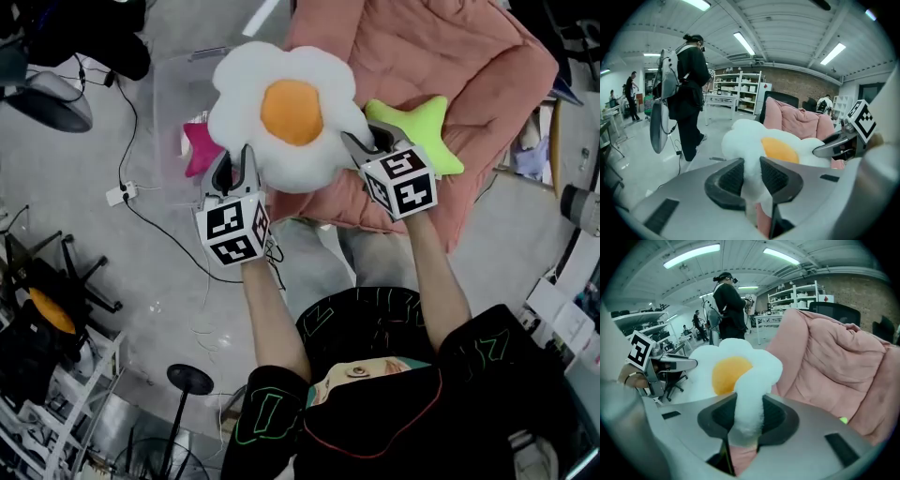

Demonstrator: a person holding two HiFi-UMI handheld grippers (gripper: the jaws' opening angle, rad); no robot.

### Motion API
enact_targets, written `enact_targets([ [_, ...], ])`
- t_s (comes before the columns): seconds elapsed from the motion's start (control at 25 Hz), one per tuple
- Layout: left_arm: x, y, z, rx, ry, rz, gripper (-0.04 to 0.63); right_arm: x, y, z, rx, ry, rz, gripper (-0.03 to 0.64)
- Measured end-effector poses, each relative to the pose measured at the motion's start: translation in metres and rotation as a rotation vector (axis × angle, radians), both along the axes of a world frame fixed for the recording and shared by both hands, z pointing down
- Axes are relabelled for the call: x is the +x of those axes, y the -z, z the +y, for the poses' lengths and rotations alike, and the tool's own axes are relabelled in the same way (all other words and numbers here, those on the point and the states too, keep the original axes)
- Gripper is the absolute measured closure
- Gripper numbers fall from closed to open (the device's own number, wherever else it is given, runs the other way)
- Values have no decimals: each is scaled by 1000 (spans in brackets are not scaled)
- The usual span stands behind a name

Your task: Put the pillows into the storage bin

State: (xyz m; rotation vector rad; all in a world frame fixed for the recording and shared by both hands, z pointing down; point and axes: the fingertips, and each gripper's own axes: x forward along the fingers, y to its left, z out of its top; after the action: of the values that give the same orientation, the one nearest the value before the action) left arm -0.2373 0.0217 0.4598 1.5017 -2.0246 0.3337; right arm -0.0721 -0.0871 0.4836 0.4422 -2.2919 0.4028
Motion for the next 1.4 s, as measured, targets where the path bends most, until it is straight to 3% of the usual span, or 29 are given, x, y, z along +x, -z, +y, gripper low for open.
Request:
enact_targets([
  [0.6, -162, -49, 140, -40, 227, 56, 495, -189, -36, 103, -23, 270, 60, 491],
  [0.96, -228, -109, 167, -38, 283, 117, 480, -258, -87, 125, -22, 298, 120, 463],
  [1.04, -240, -123, 171, -57, 315, 124, 444, -266, -101, 125, -18, 295, 146, 406],
  [1.12, -249, -146, 177, -121, 350, 136, 368, -267, -121, 118, 10, 287, 212, 349],
  [1.2, -252, -167, 180, -178, 358, 163, 359, -267, -136, 112, 28, 282, 256, 348],
  [1.32, -249, -181, 177, -190, 343, 192, 395, -264, -143, 110, -14, 255, 243, 378],
  [1.4, -243, -183, 171, -174, 325, 202, 469, -259, -142, 107, -20, 220, 221, 499],
])
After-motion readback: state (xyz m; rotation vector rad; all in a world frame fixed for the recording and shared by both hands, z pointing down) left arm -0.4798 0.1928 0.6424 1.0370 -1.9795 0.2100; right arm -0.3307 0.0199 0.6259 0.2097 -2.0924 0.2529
